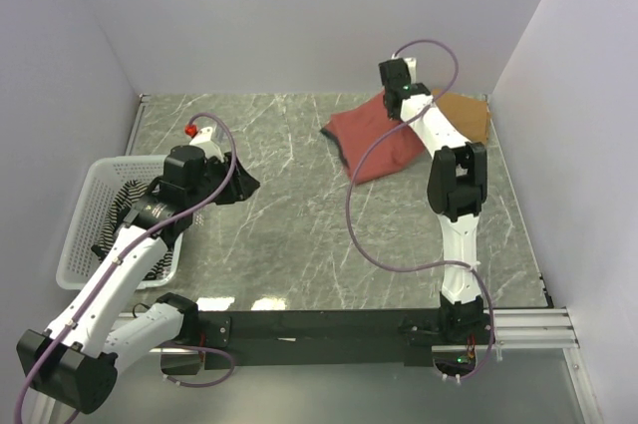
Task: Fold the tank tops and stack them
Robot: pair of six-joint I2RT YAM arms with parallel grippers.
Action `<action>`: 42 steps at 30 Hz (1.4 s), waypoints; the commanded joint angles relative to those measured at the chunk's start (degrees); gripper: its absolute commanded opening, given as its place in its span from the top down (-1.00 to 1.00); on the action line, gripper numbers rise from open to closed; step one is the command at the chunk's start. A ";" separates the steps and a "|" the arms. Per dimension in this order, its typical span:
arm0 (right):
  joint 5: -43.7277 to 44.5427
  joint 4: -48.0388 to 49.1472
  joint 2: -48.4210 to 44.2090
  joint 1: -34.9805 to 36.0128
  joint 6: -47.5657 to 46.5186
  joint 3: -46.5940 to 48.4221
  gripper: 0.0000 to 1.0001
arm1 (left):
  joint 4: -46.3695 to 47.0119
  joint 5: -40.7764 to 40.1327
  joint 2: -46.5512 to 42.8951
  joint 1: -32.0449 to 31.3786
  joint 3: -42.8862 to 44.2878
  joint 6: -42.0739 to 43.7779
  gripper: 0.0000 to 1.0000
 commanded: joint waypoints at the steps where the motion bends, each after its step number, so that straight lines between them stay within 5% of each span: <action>1: 8.60 -3.97 2.31 -2.53 -6.48 11.33 1.00 | 1.29 -1.35 -0.41 0.32 2.00 1.41 0.01; 6: 11.69 -4.42 6.36 -4.28 -10.79 20.92 1.00 | 1.82 -1.53 1.70 0.40 2.09 1.67 0.02; 15: 15.46 1.91 4.78 -7.27 -16.07 21.90 1.00 | 2.35 0.05 4.51 0.84 1.38 1.76 0.02; 31: 7.74 4.38 0.73 -18.51 -10.81 14.17 1.00 | 2.70 1.64 6.19 1.20 0.95 1.93 0.01; 32: 6.95 4.38 0.91 -18.96 -10.19 13.82 0.96 | 2.79 1.81 6.19 1.20 0.77 2.02 0.01; 35: 5.89 3.94 1.43 -20.19 -6.41 12.68 0.37 | 3.05 2.34 5.92 1.28 0.42 2.20 -0.01; 36: 5.37 2.72 1.44 -20.19 -4.31 12.85 -0.52 | 3.14 2.25 5.75 1.37 0.42 2.20 -0.03; 37: 5.19 1.84 1.09 -20.37 -2.90 13.11 -0.73 | 3.14 1.82 5.40 1.37 0.33 2.20 -0.04; 42: -1.82 -1.61 -6.63 -19.49 6.24 5.61 -0.77 | 2.88 -0.12 4.69 2.42 0.50 1.41 -0.09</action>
